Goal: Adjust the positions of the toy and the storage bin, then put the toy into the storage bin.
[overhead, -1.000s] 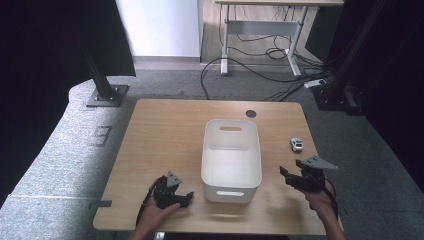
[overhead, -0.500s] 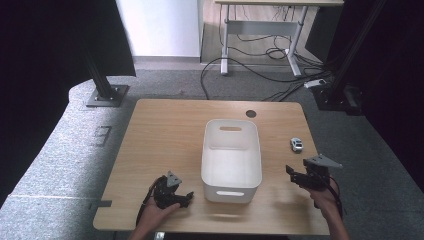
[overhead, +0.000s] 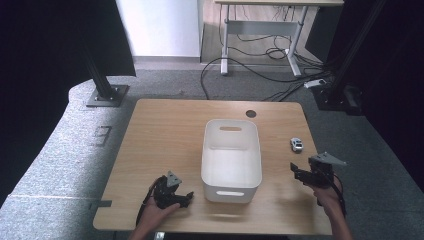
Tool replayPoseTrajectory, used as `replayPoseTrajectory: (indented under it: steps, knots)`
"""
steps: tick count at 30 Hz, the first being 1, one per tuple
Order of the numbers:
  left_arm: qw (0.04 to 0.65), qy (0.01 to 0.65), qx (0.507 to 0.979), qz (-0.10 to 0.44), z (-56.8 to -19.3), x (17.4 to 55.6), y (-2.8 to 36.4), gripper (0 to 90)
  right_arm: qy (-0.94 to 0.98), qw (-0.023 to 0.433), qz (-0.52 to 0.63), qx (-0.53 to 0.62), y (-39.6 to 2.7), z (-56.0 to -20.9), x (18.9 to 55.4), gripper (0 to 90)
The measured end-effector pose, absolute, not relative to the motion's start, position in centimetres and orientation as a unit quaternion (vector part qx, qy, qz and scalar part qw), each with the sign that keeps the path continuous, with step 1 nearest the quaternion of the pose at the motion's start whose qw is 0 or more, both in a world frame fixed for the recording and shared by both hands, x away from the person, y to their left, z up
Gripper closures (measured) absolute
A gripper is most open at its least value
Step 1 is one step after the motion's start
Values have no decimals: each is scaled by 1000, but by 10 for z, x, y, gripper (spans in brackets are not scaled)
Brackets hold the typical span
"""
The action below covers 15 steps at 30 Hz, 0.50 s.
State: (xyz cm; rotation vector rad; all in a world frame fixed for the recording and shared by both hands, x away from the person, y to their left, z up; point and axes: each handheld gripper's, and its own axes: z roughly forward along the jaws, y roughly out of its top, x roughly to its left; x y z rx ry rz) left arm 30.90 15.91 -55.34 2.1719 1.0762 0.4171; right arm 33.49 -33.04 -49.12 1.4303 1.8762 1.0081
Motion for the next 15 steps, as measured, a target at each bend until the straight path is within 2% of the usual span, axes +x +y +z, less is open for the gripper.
replayPoseTrajectory:
  steps: [15]
  knots:
    - [334, 412, 832, 160, -553, 309, 159, 119, 687, 298, 367, 552, -342, -492, 342, 243]
